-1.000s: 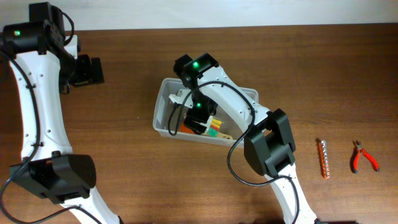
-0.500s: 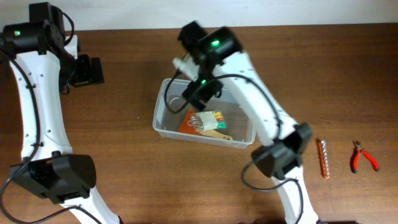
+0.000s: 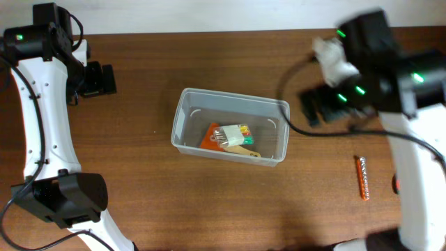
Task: Pack container
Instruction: 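Open the right gripper and lift it out of the container, then move the right gripper down over the orange socket rail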
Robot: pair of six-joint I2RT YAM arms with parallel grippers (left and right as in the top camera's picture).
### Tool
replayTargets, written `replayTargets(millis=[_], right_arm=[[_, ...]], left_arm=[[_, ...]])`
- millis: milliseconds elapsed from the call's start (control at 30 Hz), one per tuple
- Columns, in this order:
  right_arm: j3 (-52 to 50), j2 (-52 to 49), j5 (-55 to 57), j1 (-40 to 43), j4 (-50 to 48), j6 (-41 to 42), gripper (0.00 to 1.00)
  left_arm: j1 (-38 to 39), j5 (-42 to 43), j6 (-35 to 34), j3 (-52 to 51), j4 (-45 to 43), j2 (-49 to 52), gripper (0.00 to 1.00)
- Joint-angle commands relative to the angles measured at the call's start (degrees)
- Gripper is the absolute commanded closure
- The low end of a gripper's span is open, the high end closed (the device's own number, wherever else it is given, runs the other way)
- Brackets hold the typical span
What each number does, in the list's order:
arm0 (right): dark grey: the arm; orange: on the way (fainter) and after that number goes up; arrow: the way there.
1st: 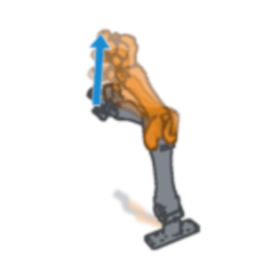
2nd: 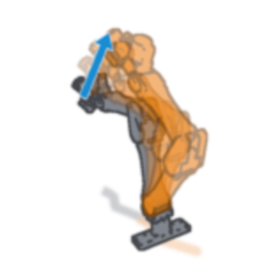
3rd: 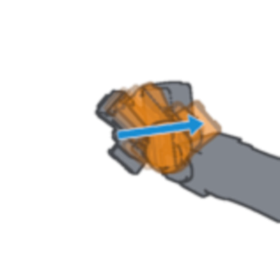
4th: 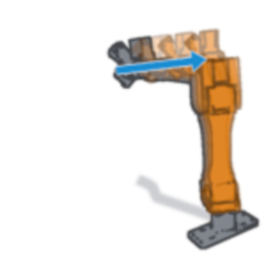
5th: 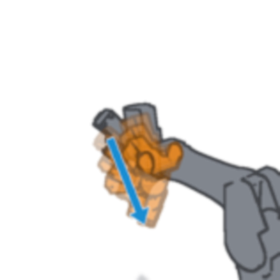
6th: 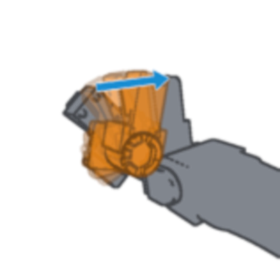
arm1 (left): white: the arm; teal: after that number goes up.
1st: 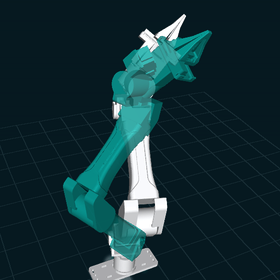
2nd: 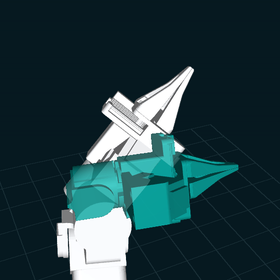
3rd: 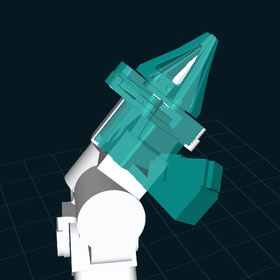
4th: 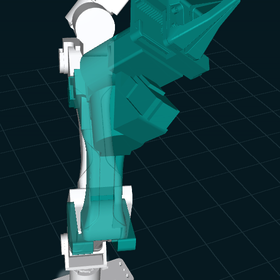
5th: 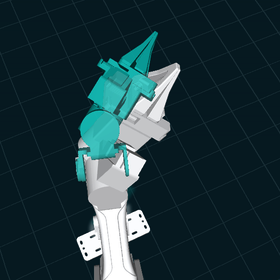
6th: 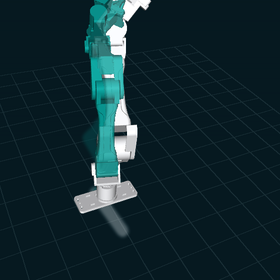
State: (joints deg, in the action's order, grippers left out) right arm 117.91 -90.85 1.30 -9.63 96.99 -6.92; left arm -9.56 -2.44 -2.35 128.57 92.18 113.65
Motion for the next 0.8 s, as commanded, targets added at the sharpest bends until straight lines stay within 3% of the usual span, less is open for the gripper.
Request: replayTargets(millis=[0,233,400,533,767], right_arm=[[-13.40,4.72,-1.20,6.95,0.35,2.75,0.01],[-28.15,9.42,-4.15,17.11,-2.34,2.95,0.01],[-29.05,8.02,-4.04,18.80,-4.81,2.91,0.01],[-29.05,7.48,-3.15,18.82,-12.15,2.73,0.01],[-29.05,7.34,6.08,18.82,-21.94,2.67,0.01]], left_arm=[[-0.35,-0.39,0.70,0.52,0.07,-0.24,0.01],[-0.35,-0.39,0.70,0.52,0.07,-0.24,0.01],[-0.35,-0.39,0.70,0.52,0.04,-0.24,0.01],[-0.35,-0.39,0.70,0.52,0.07,-0.24,0.01],[-0.35,-0.39,0.70,0.52,0.04,-0.24,0.01]])
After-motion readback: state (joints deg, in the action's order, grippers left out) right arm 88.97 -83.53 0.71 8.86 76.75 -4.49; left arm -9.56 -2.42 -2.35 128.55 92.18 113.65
